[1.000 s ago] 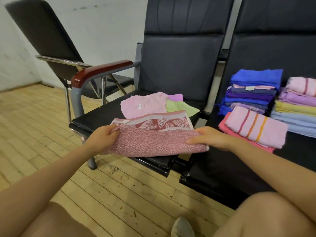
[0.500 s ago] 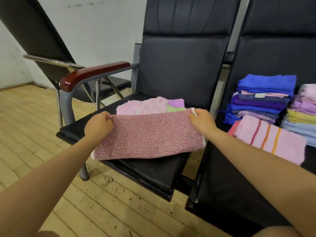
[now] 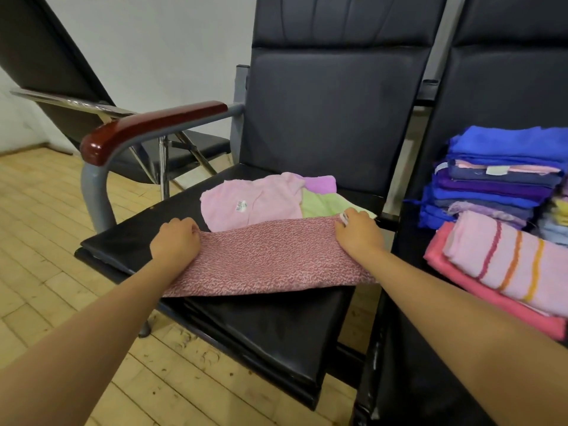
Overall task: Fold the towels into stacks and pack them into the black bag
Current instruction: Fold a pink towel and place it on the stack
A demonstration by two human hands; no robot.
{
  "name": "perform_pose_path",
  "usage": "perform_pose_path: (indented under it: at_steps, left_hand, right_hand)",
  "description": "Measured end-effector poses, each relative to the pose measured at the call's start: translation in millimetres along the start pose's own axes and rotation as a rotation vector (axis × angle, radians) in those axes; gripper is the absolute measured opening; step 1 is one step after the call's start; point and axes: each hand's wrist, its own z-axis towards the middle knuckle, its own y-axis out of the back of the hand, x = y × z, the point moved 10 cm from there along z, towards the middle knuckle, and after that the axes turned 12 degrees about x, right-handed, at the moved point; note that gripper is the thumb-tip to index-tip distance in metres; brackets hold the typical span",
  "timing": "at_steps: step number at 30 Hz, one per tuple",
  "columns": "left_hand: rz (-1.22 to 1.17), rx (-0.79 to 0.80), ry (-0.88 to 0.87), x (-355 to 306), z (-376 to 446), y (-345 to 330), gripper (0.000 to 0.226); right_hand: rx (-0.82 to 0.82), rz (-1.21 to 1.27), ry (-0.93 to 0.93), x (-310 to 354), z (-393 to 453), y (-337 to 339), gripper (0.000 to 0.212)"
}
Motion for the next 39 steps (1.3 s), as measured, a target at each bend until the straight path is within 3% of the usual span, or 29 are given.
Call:
perform_pose_path:
  at_steps: [3,8,11,15,18,23,27,30,32,35,37,39]
  left_hand:
    - [-0.084,0.03,0.061,4.6,-6.0,0.6,0.036]
    - [-0.09,0.064,0.077,-6.7,-44.0,4.3,0.063]
    - [-0.118,0.175,0.17,0.0,-66.4,-2.0,0.08]
    - [-0.324,0.266,0.132,-0.8,-84.1,-3.4,0.077]
    - [-0.36,0.261,0.033,-14.2,-99.7,5.6,0.06]
    - [-0.311,0.356,-0.066,-29.4,-119.6,-1.2,0.05]
    - [-0.14,0.309,-0.027,-36.3,-126.7,-3.8,0.057]
    - [-0.125,0.093,-0.077,-44.7,-130.2,16.9,0.047]
    - [-0.111,-0.006,-0.137,-47.9,-130.5,26.4,0.039]
    - [-0.207,0.014,-0.206,-51.1,-127.7,25.0,0.031]
    - [-0.248,0.06,-0.227,-52.9,-125.8,20.0,0.027]
    - [-0.246,0.11,-0.238,-54.7,-124.5,13.0,0.024]
  right_hand:
    - [0.033,0.027,-0.052,-2.2,-3.5,5.4,0.044]
    - [0.208,0.177,-0.201,-29.2,-32.1,2.8,0.099]
    - [0.36,0.427,-0.228,-31.0,-55.4,-2.2,0.078]
    - [0.505,0.746,-0.309,-30.6,-76.8,-24.1,0.046]
    - [0.439,0.873,-0.291,-26.5,-85.0,-15.0,0.022]
    - [0.18,1.158,-0.233,-26.5,-87.8,30.0,0.032]
    - [0.14,0.971,-0.042,6.1,-91.6,59.8,0.02]
    - [0.13,0.691,0.189,56.9,-96.8,78.9,0.008]
    - [0.14,0.465,0.324,93.5,-105.0,80.2,0.017]
    - [0.327,0.257,0.482,131.5,-121.9,42.3,0.012]
    - [0.556,0.093,0.474,132.7,-135.2,-8.4,0.033]
    - [0.671,-0.023,0.439,121.0,-140.8,-48.0,0.054]
